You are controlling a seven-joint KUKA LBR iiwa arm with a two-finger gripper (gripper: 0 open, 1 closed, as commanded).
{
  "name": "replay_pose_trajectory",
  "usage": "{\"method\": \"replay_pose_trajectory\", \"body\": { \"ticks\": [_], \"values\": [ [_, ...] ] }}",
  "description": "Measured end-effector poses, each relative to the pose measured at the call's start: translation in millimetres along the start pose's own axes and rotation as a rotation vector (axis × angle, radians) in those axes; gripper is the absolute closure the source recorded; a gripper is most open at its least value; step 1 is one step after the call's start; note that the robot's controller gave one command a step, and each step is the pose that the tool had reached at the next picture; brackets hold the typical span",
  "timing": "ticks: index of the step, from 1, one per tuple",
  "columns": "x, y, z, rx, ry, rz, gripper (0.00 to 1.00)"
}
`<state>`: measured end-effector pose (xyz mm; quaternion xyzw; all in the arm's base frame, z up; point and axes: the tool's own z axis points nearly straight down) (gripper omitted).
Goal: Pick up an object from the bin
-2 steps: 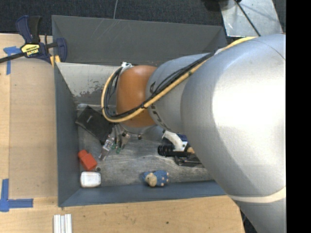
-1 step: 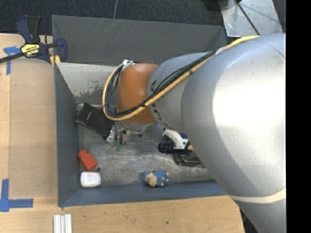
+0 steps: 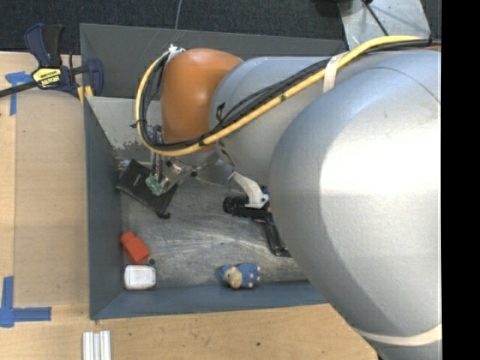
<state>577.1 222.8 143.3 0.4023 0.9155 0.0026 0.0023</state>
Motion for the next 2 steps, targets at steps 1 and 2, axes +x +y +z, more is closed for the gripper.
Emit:
{"method": "replay_pose_trajectory", "body": {
  "ticks": [1, 2],
  "values": [
    [13.0, -7, -158, -0.003, -0.002, -0.024, 1.00],
    [13.5, -49, -78, 0.013, 0.002, 0.233, 1.00]
  ]
}}
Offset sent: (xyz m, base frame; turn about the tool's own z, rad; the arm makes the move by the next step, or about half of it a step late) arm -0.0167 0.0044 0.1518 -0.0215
